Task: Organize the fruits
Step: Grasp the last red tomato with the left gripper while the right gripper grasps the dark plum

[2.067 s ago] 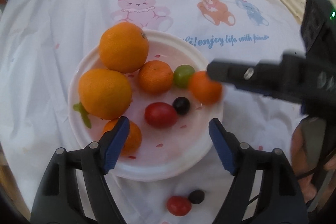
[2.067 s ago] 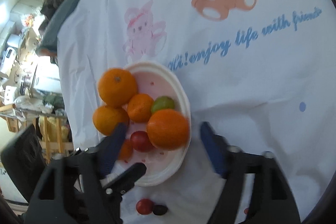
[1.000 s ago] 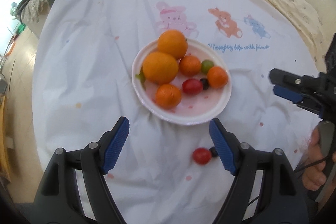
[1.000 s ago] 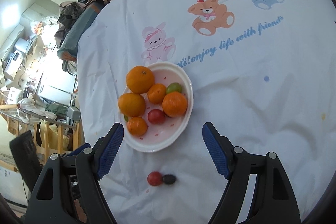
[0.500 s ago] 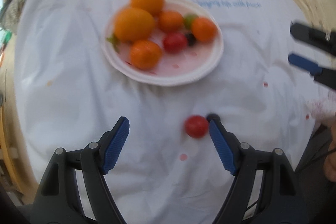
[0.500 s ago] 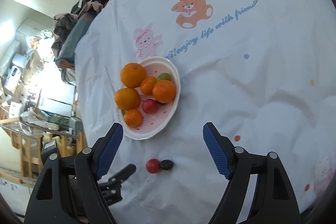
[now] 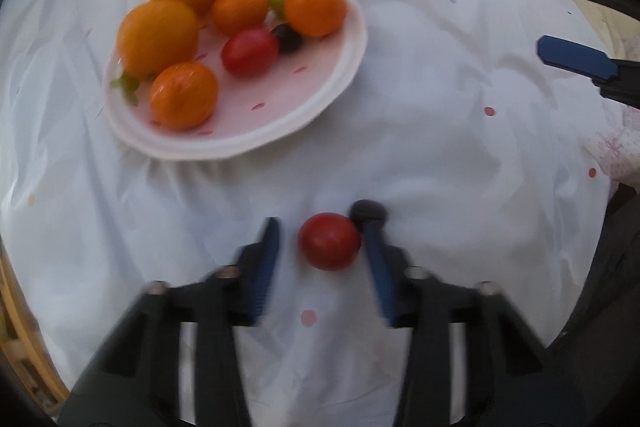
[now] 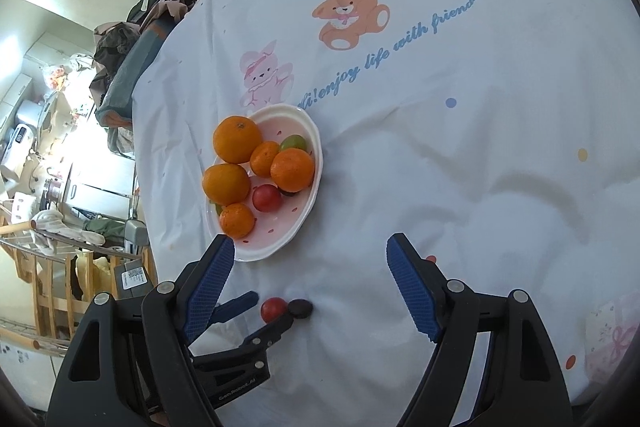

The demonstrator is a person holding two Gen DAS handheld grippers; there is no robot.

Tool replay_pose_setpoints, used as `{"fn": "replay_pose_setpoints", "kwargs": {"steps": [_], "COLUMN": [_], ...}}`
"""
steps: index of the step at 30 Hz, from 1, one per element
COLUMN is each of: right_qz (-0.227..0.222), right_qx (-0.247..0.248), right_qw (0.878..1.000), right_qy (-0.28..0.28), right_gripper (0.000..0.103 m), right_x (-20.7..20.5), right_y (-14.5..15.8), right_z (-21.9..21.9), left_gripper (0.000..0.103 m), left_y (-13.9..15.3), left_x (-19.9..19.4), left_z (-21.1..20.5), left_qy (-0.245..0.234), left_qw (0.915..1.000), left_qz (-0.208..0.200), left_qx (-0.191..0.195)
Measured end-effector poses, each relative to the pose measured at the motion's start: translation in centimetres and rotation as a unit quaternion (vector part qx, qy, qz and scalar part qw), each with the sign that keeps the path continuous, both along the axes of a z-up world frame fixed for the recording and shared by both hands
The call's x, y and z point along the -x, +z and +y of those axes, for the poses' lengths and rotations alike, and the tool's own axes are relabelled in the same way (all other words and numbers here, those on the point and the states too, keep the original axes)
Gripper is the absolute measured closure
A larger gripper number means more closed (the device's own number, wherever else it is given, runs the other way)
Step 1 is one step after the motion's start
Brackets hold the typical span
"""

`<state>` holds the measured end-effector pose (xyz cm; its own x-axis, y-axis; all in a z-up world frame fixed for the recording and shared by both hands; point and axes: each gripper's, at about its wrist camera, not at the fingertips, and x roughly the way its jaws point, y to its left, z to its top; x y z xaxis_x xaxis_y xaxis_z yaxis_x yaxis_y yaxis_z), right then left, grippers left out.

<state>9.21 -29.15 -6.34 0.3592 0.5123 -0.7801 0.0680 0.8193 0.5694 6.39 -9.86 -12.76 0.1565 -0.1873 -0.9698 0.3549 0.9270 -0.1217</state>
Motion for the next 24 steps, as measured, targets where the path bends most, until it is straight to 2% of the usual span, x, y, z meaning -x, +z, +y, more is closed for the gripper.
{"fn": "replay_pose_setpoints", "kwargs": {"steps": [4, 8, 12, 16, 20, 22, 24], "right_qz": [0.000, 0.006, 0.014, 0.025, 0.034, 0.042, 0.051], "right_qx": [0.003, 0.006, -0.003, -0.006, -0.001, -0.002, 0.007], "right_qw": [1.000, 1.000, 1.000, 0.999, 0.998, 0.996, 0.993], "right_qy": [0.002, 0.004, 0.016, 0.036, 0.062, 0.082, 0.106], "right_gripper": [0.022, 0.022, 0.022, 0.022, 0.022, 0.023, 0.033], "right_x": [-0.1, -0.3, -0.5, -0.9, -0.7, -0.5, -0.4], "right_y": [-0.1, -0.5, -1.1, -1.9, -2.7, -3.1, -3.8], "right_z": [0.3, 0.7, 1.6, 2.9, 4.6, 5.7, 6.8], "left_gripper": [0.076, 0.076, 0.076, 0.076, 0.076, 0.076, 0.076], "left_y": [0.2, 1.2, 4.2, 7.8, 10.2, 10.7, 10.4], "left_x": [0.2, 0.0, 0.2, 0.3, 1.6, 2.0, 1.5], "left_z": [0.0, 1.0, 3.2, 5.8, 8.7, 9.6, 10.5], "left_qy": [-0.003, 0.023, 0.065, 0.112, 0.147, 0.162, 0.170], "left_qw": [1.0000, 0.9997, 0.9975, 0.9927, 0.9865, 0.9835, 0.9817], "left_qz": [0.001, 0.002, -0.015, -0.042, -0.070, -0.080, -0.085], "left_qx": [-0.001, 0.006, 0.021, 0.015, 0.015, 0.013, 0.009]}}
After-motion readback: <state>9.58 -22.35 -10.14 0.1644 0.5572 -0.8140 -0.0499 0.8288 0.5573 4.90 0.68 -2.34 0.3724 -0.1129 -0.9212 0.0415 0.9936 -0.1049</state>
